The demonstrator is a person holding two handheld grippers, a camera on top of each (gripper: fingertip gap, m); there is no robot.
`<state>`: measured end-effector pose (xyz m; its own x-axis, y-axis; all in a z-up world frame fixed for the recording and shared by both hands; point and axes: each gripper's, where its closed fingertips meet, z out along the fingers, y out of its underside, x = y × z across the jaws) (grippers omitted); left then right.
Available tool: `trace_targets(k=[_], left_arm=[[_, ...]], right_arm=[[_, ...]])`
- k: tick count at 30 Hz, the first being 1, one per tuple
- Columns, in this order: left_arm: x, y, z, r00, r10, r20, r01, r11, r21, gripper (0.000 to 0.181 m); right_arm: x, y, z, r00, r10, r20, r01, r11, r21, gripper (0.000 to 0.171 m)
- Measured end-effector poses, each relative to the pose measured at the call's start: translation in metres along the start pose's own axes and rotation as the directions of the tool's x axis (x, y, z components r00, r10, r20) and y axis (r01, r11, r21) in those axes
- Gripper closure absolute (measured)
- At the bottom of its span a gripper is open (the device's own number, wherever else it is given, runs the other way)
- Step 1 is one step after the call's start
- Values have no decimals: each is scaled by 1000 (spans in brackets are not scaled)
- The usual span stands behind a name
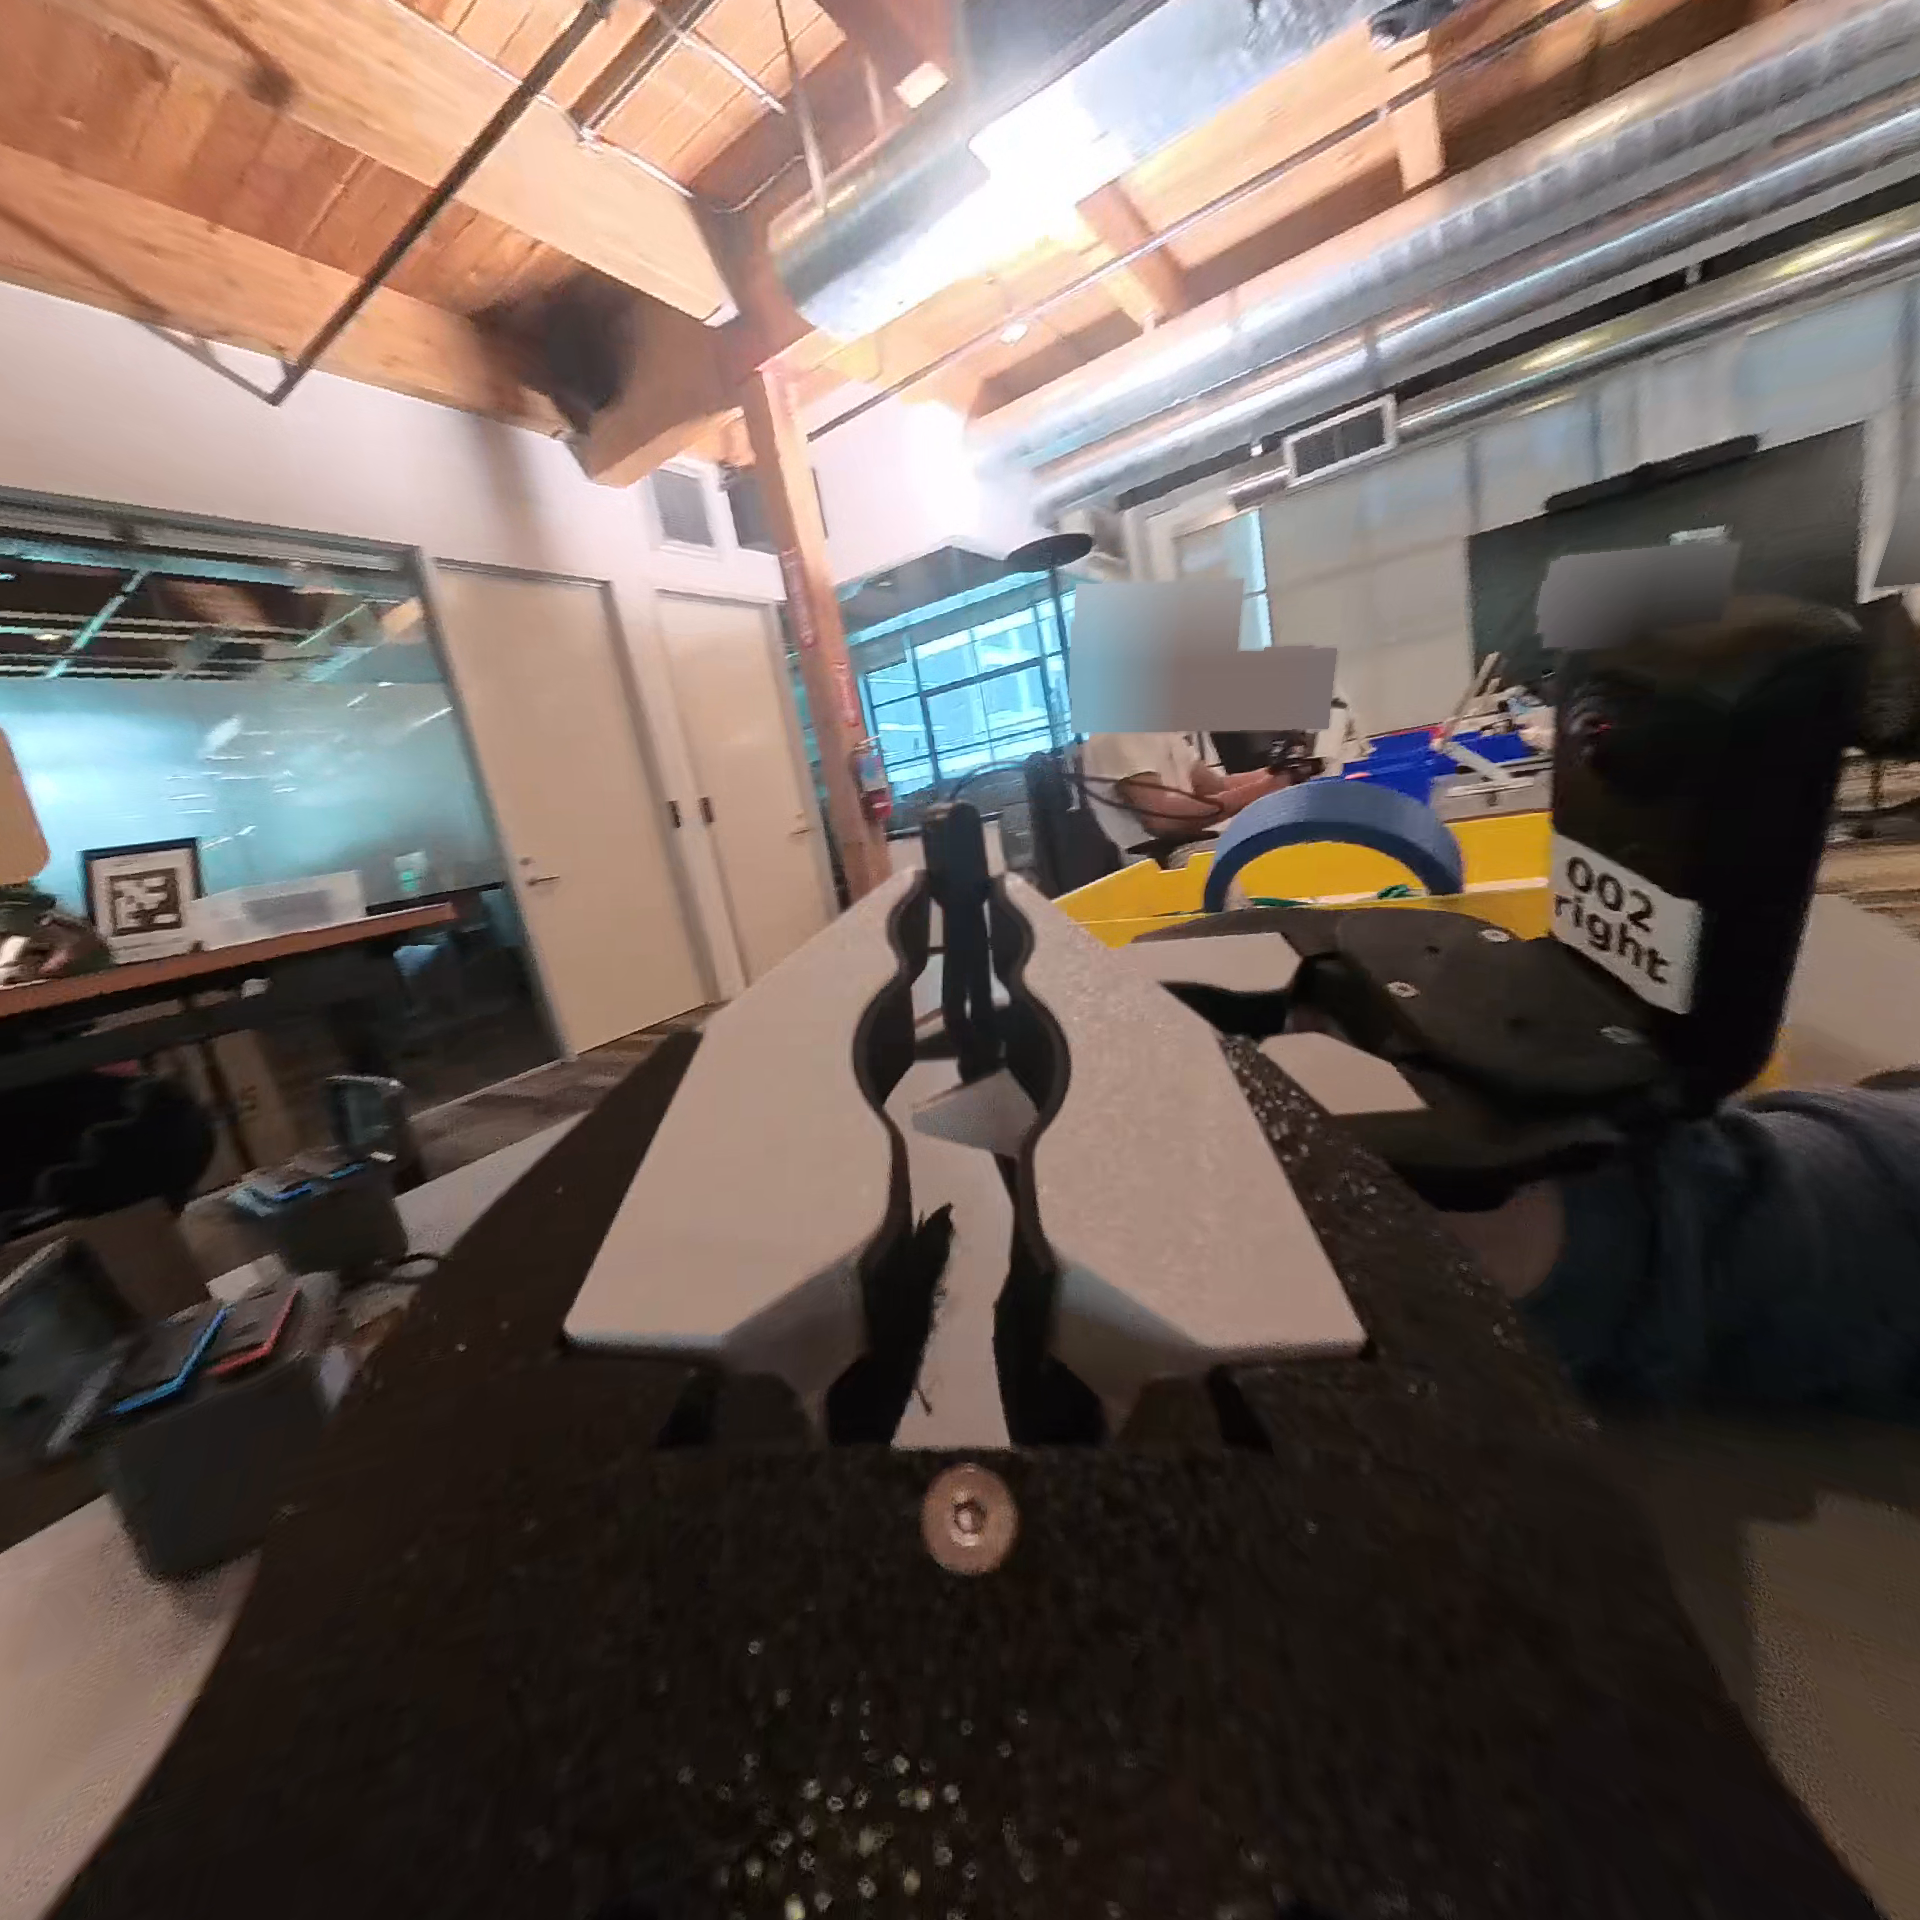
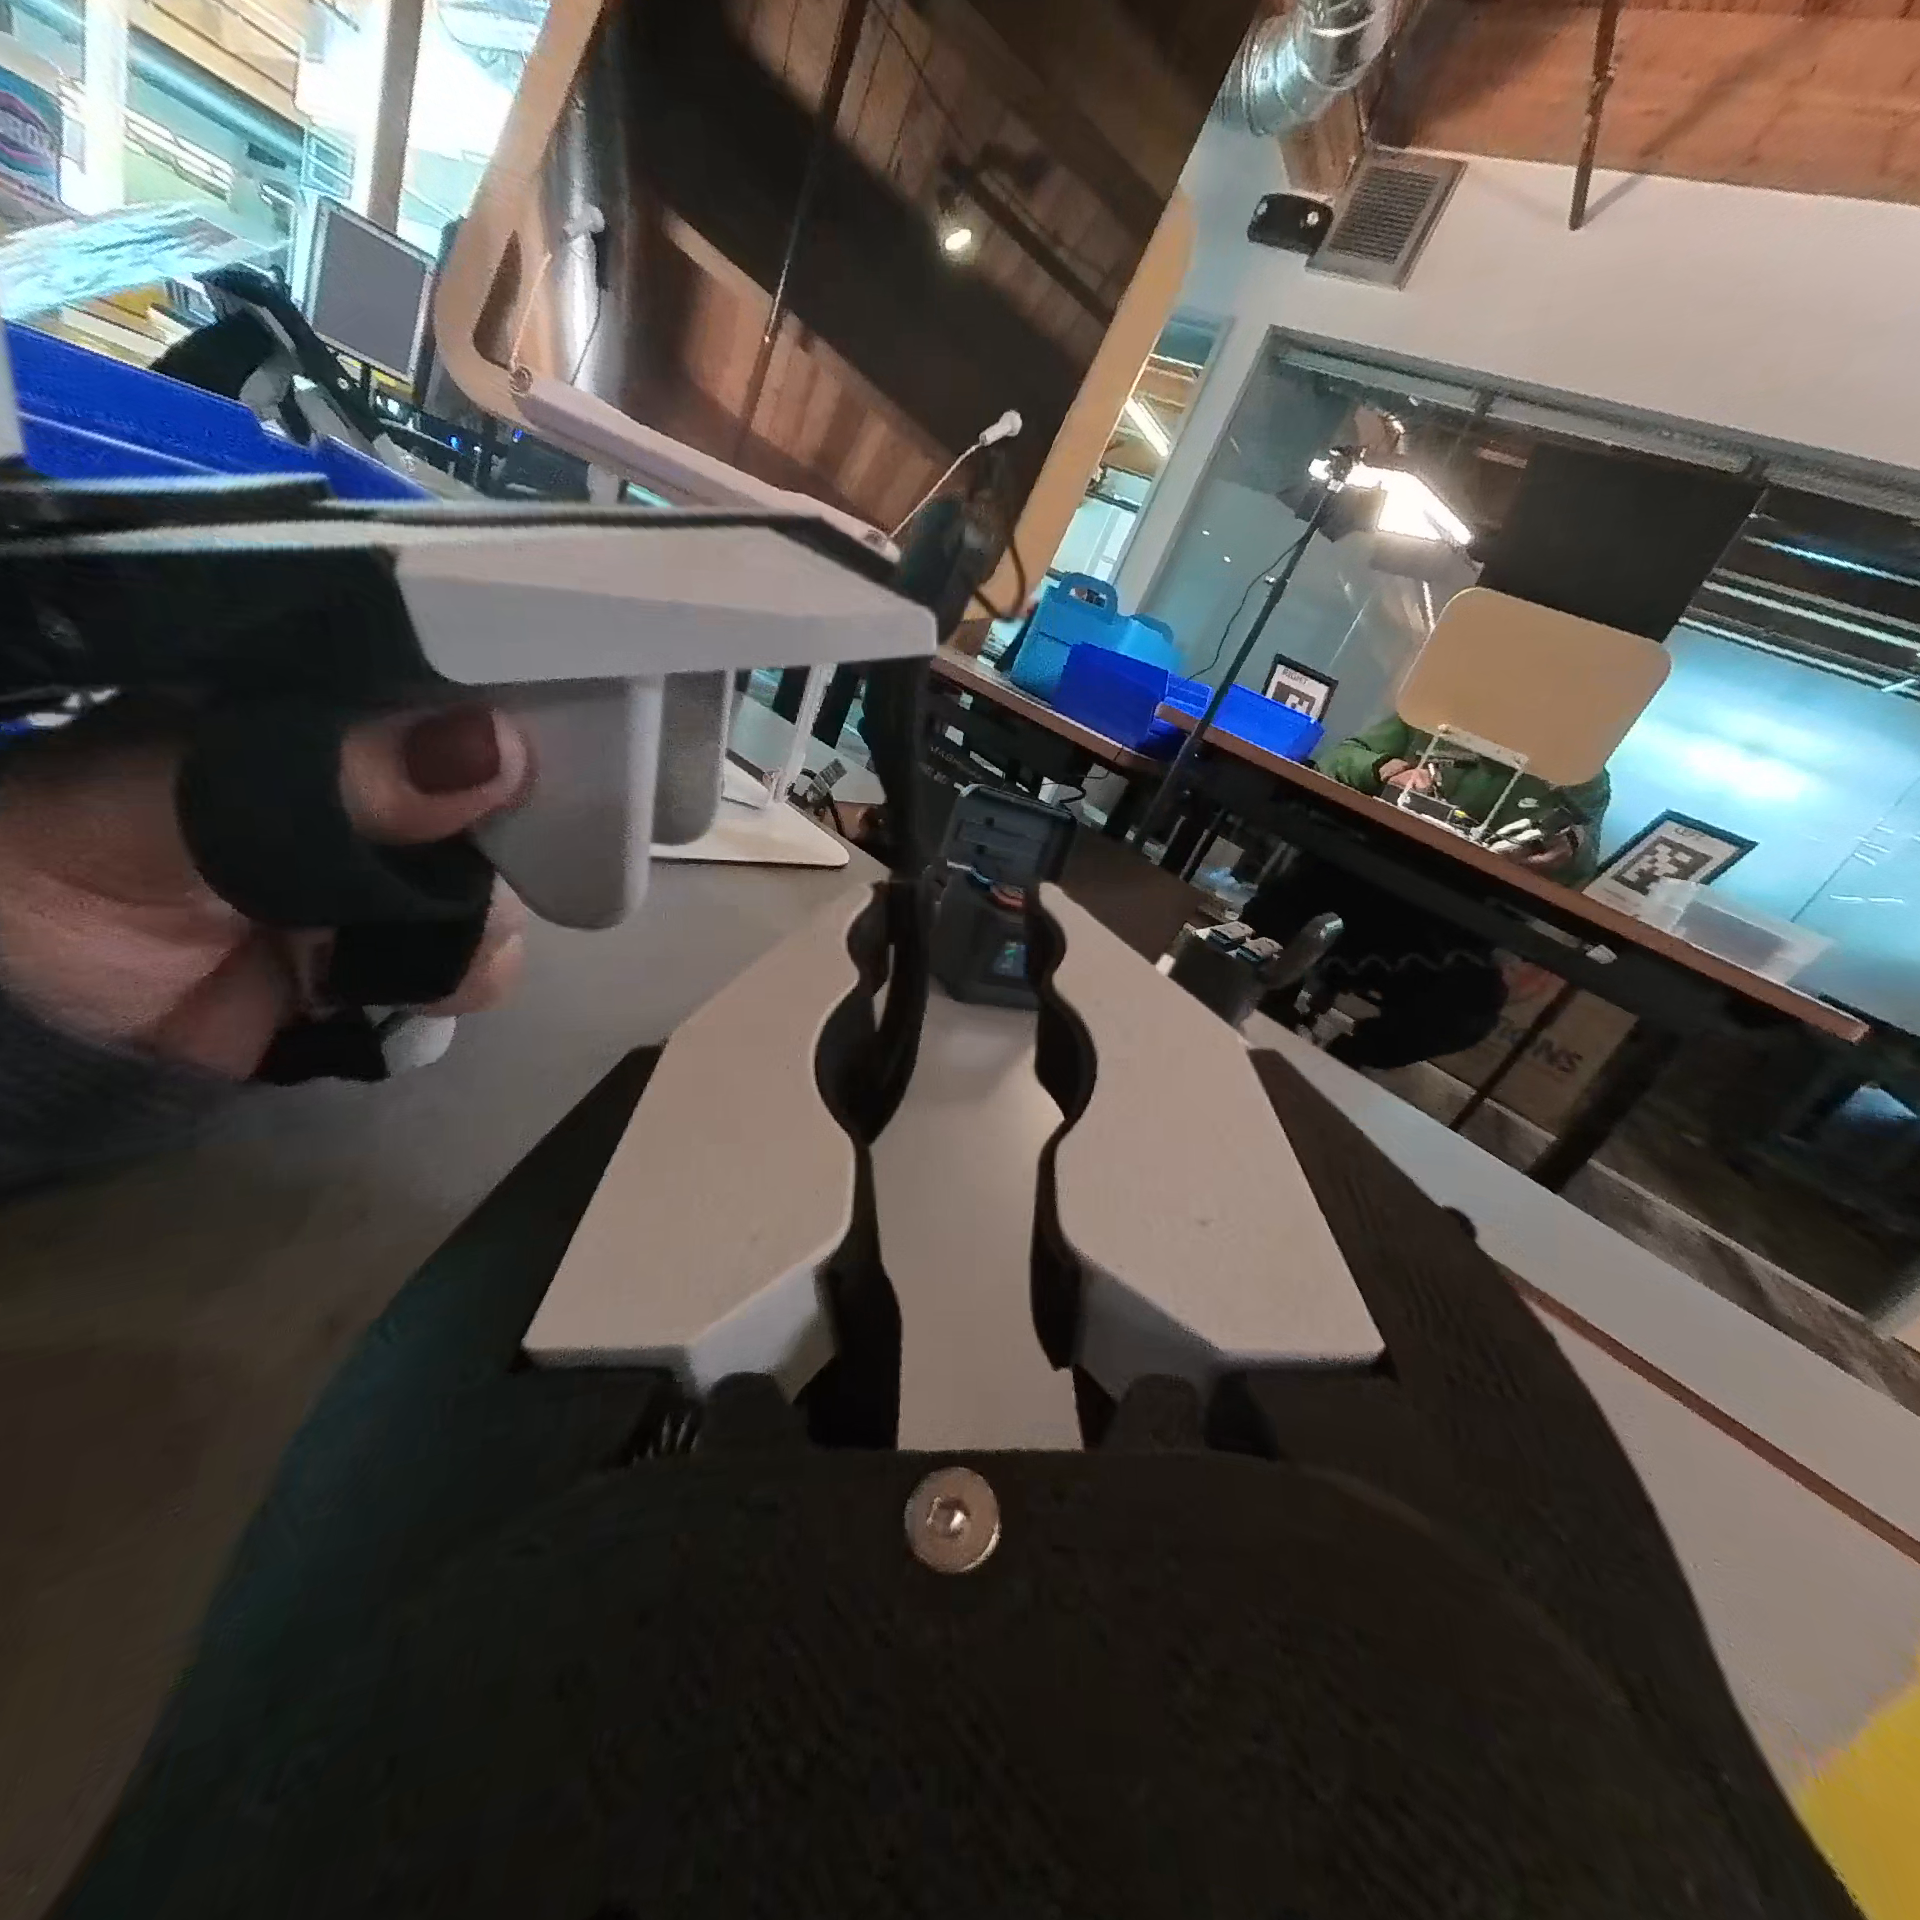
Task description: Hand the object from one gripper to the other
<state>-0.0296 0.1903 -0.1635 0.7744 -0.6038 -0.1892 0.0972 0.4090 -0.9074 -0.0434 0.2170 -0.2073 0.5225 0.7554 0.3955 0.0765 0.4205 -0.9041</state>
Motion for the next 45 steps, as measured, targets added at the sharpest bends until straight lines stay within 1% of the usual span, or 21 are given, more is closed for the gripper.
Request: trace_targets(k=[2, 5, 6, 8, 10, 12, 14, 15, 16, 17, 20, 23, 27, 29, 32, 36, 37, 39, 40, 43, 45], left_arm=[[3, 1, 0, 1000, 14, -16, -14, 1000, -1, 173], [-1, 5, 0, 999, 49, 21, -49, 999, -12, 172], [-2, 5, -1, 998, 60, 32, -60, 998, -6, 166], [-7, 3, -2, 996, 64, 67, -64, 998, 5, 138], [-8, 2, -2, 996, 50, 68, -51, 999, 10, 120], [-5, 1, -3, 999, 29, 43, -30, 999, 18, 118], [-9, 5, -3, 998, 21, 56, -20, 1000, -9, 122], [-11, 10, -3, 998, 13, 53, -12, 999, -33, 130], [-9, 17, -2, 1000, -6, 31, 8, 998, -68, 138], [-5, 25, 0, 999, -43, -9, 42, 993, -107, 139], [3, 44, 5, 988, -133, -74, 115, 971, -209, 146], [8, 45, 5, 990, -106, -96, 84, 974, -209, 171], [6, 44, 6, 995, -51, -85, 34, 980, -195, 174], [2, 35, 5, 995, -73, -67, 63, 987, -146, 175], [-9, 16, -1, 970, -231, -74, 230, 973, -22, 175], [-18, 3, -7, 844, -495, -207, 517, 853, 69, 175], [-19, 1, -8, 813, -534, -231, 562, 824, 75, 176], [-21, 2, -8, 796, -558, -236, 587, 806, 78, 175], [-22, 3, -8, 801, -556, -224, 582, 809, 75, 175], [-28, 13, -5, 872, -478, -106, 484, 874, 47, 173], [-44, 17, -8, 945, -320, 71, 318, 947, 36, 147]], right_arm=[[3, 1, -1, 1000, -22, -22, 22, 1000, -13, 168], [14, 5, -1, 994, -59, -88, 54, 997, -51, 168], [18, 6, -2, 991, -75, -114, 68, 996, -61, 168], [26, 10, -3, 979, -132, -152, 119, 988, -95, 168], [31, 11, -5, 948, -265, -174, 245, 961, -132, 168], [32, 11, -7, 861, -477, -176, 449, 876, -177, 168], [30, 9, -8, 701, -696, -158, 662, 717, -220, 169], [29, 8, -9, 623, -767, -155, 729, 641, -240, 168], [29, 8, -10, 576, -803, -154, 763, 596, -250, 167], [29, 7, -11, 560, -814, -154, 775, 580, -250, 168], [31, 4, -12, 580, -796, -171, 759, 605, -242, 167], [30, 5, -12, 593, -787, -169, 752, 616, -234, 168], [27, 7, -11, 612, -774, -160, 740, 632, -228, 167], [29, 5, -11, 661, -729, -178, 698, 684, -210, 161], [31, 2, -11, 796, -575, -188, 554, 818, -156, 134], [29, 2, -11, 929, -344, -139, 335, 939, -83, 120], [28, 2, -11, 946, -299, -129, 292, 954, -70, 122], [32, -3, -15, 949, -272, -159, 267, 962, -52, 159], [35, -6, -16, 941, -287, -178, 282, 958, -51, 170], [47, -5, -18, 927, -295, -230, 279, 955, -101, 171], [61, 1, -21, 908, -300, -292, 265, 952, -155, 171]])
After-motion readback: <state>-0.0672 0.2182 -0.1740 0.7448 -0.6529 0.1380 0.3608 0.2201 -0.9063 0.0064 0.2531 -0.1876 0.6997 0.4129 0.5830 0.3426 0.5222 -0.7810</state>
